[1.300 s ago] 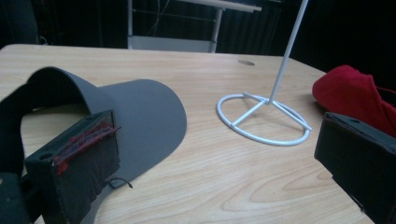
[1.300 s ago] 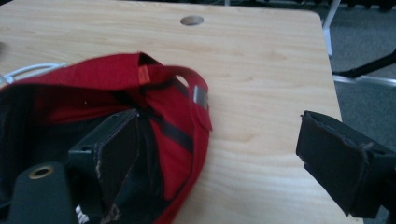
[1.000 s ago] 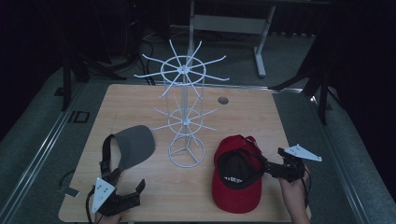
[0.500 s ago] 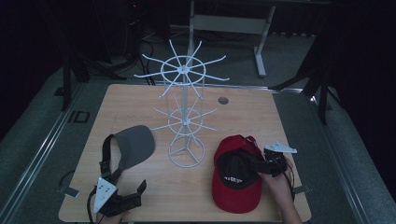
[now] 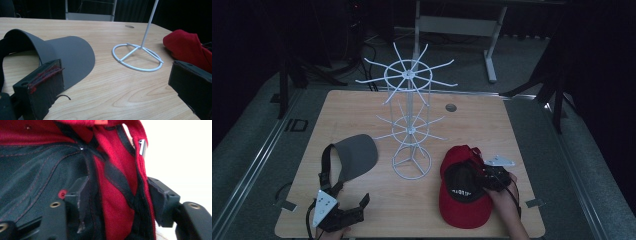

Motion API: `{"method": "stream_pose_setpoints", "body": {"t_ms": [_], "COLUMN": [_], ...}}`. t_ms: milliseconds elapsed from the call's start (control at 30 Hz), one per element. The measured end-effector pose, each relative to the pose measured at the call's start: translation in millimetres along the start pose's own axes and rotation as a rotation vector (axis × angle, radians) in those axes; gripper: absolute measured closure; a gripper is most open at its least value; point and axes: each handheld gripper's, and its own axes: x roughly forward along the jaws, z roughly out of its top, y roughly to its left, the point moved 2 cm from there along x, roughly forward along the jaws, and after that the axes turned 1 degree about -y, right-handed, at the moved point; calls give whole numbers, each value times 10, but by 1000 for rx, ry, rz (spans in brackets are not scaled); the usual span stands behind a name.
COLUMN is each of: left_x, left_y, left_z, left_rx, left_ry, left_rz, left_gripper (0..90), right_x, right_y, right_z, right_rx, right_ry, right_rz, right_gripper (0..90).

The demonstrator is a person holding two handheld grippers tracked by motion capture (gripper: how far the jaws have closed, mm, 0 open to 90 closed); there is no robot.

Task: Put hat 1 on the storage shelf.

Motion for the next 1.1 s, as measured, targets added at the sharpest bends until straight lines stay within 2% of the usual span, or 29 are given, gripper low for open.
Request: {"method": "stream_pose_setpoints", "body": {"t_ms": [33,67,133,167,200,333,400,533,567,700,733,833,900,1100], "left_x": [-1,0,1,3,3,6,6,-3,-7,-5,-1,0,-2,-4], "left_y": [-1,-2,-6,-10,-13,-26,-27,-21,-19,-27,-33,-41,-44,-40], "left_z": [0,0,0,-1,-2,-2,-3,5,8,9,7,5,10,11], "left_rx": [1,0,4,3,2,2,1,3,-1,1,1,4,5,8], "left_ry": [0,-1,4,7,10,17,18,12,10,11,12,15,13,15], "left_rz": [1,1,2,-1,-5,-9,-11,-7,-12,-17,-18,-18,-20,-19], "left_gripper": [7,7,7,7,7,7,7,7,7,7,7,7,7,7], "right_x": [0,4,7,7,13,21,20,-6,-52,-183,-285,-334,-478,-705], "right_y": [0,24,45,45,69,115,132,108,75,14,-11,-19,-30,-59], "right_z": [0,0,1,1,6,17,24,43,50,84,118,135,190,296], "right_rx": [0,-26,-38,-38,-55,-110,-115,-77,-70,-47,-40,-35,-32,-9], "right_ry": [0,-3,-10,-10,-14,-16,-11,-8,-20,-68,-106,-123,-171,-241], "right_rz": [0,2,4,4,11,7,-2,3,-26,-35,-42,-45,-56,-61], "right_gripper": [455,526,586,586,669,748,782,832,836,837,838,838,838,839]}}
